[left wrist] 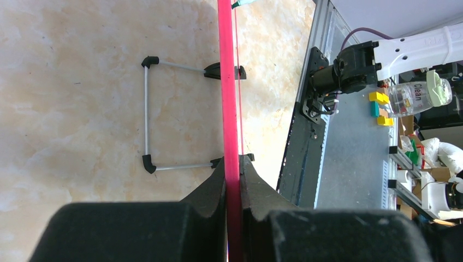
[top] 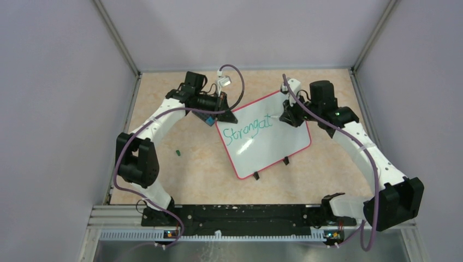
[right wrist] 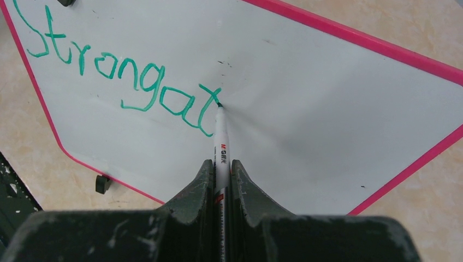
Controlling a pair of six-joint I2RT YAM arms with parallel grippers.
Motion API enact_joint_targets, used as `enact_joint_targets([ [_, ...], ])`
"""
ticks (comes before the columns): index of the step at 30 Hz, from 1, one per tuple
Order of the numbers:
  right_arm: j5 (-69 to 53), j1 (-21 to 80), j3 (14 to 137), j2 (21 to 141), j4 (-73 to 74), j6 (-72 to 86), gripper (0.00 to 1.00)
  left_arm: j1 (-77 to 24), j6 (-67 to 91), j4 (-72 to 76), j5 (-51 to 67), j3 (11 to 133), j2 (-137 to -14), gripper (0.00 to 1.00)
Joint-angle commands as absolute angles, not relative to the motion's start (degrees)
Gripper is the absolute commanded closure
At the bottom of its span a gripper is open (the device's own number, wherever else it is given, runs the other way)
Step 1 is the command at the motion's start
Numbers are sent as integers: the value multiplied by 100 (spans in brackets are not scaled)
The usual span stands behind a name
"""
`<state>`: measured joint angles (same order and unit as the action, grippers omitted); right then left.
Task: Write a sentence on the whiteboard
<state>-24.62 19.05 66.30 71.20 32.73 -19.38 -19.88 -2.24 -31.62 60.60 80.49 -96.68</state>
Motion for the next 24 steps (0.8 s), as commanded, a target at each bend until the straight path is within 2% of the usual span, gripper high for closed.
enact_joint_targets([
  [1,-2146,1801,6670,7012,3213,-2073,100,-2250,-585,-3340,6292,8003,-9801,100],
  [10,-2155,1790,6740,7009,3334,-2107,100,-2248,-564,-3349,6285,8042,-9842,100],
  [24,-3748,2116,6981,6598,4209,-2227,100,-2257,-505,-3362,6207,8139,-9986,100],
])
